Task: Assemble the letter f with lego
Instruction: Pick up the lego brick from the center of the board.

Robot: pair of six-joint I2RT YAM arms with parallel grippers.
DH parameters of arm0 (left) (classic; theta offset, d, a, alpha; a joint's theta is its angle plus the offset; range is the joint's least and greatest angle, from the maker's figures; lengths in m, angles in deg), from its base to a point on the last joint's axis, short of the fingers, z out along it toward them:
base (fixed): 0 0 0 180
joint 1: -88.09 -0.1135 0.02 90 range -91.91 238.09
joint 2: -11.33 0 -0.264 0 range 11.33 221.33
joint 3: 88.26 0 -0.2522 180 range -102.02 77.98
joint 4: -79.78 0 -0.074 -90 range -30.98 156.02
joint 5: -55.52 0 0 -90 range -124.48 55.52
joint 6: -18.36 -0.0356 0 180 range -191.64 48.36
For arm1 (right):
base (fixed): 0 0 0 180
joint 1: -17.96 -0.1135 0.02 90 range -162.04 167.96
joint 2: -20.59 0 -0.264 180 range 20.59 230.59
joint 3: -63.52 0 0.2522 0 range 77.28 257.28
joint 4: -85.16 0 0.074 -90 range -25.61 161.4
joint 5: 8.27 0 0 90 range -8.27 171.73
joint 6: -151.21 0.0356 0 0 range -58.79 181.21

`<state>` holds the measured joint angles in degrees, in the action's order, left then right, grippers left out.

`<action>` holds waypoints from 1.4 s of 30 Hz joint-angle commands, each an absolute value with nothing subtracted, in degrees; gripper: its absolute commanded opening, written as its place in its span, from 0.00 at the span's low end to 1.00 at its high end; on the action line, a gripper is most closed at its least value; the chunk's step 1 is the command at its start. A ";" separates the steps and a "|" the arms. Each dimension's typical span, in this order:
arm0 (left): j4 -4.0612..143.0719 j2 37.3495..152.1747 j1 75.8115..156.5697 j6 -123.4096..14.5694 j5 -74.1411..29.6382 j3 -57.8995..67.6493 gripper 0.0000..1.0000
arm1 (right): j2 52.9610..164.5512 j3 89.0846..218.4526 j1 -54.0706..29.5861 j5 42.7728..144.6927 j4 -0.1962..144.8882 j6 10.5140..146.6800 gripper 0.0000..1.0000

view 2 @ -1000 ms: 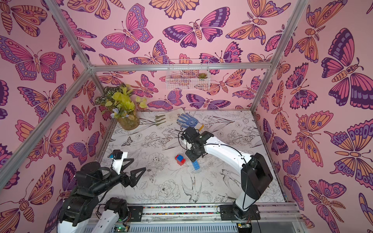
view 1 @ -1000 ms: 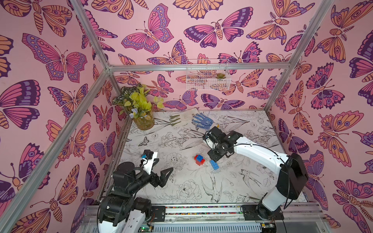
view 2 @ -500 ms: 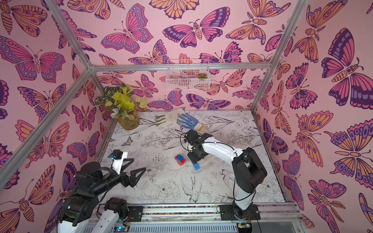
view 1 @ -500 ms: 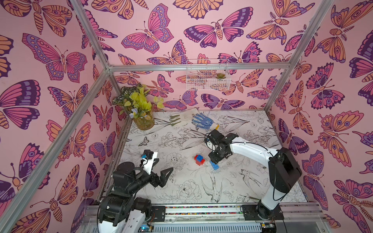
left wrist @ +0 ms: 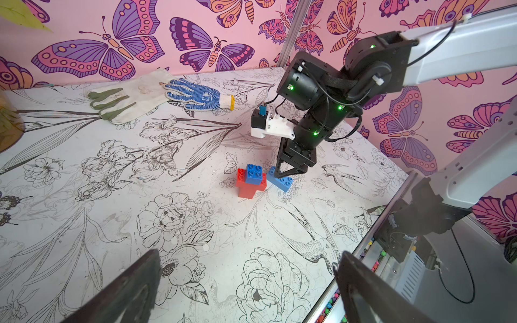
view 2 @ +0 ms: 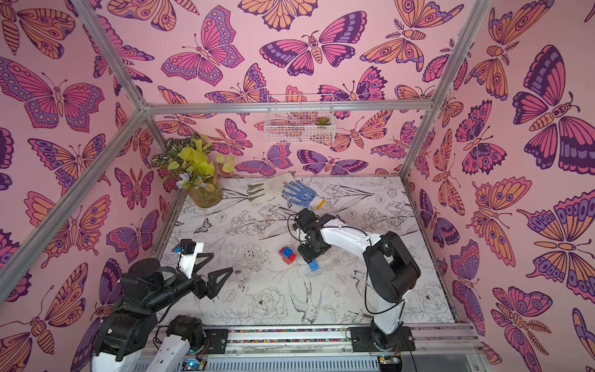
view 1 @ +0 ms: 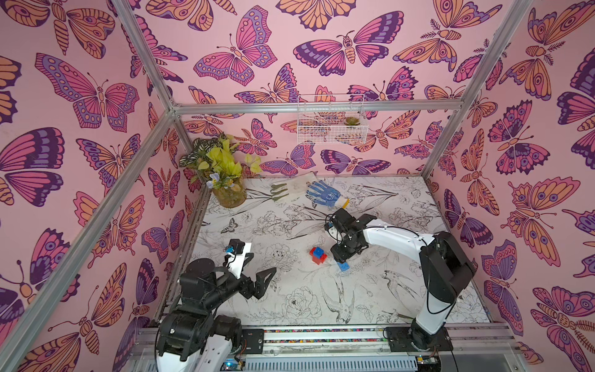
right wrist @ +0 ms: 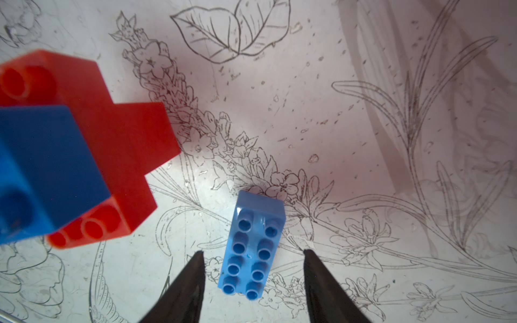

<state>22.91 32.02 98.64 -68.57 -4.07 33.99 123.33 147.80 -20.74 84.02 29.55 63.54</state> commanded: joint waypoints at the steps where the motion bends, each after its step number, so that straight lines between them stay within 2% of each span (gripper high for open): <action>1: 23.75 31.46 99.10 -68.45 -3.81 35.00 0.99 | 124.60 147.26 -20.47 84.35 30.16 62.51 0.58; 11: 23.76 31.55 99.14 -68.40 -3.85 34.96 0.99 | 126.65 147.24 -20.41 84.50 31.27 62.19 0.57; 29: 23.77 31.55 99.12 -68.44 -3.81 35.00 0.99 | 129.47 148.20 -20.40 83.50 31.65 62.44 0.47; 42: 23.75 31.37 99.10 -68.47 -3.88 34.95 0.99 | 129.31 148.37 -20.46 83.16 31.57 62.36 0.34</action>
